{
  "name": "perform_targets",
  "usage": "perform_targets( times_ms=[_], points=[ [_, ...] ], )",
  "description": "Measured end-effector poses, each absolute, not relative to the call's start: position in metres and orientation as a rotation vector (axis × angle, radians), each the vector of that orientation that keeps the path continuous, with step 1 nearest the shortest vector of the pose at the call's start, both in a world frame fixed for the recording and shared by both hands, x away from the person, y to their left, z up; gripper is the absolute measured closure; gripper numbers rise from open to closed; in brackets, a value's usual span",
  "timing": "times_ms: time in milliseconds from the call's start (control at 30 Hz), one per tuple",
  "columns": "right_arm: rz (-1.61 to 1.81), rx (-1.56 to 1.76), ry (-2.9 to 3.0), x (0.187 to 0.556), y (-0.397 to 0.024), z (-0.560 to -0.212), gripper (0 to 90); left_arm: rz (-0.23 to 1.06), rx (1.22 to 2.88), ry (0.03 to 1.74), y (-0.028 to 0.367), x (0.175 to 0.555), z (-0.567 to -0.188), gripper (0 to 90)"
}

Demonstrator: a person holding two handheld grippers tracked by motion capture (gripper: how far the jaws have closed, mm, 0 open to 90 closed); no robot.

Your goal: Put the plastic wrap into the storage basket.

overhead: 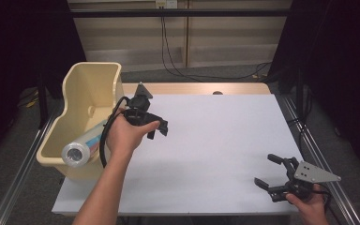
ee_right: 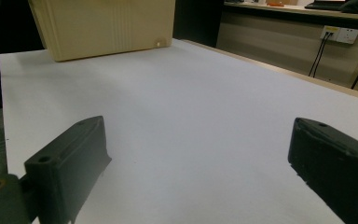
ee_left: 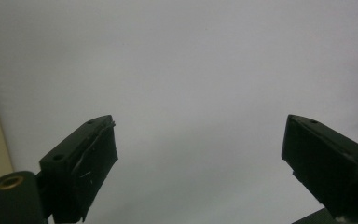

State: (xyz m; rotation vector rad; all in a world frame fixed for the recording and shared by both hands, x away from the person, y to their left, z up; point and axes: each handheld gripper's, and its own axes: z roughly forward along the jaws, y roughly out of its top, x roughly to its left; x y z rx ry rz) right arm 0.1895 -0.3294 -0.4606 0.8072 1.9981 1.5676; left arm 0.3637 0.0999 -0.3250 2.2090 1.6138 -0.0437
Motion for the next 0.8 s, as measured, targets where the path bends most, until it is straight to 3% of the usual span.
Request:
perform_targets(
  times_ms=[800],
  points=[
    [1.57,0.801,1.998,0.19,-0.329,-0.46,4.1,-0.012,2.242,1.594,0.093,0.345,-0.392,11.0]
  ],
)
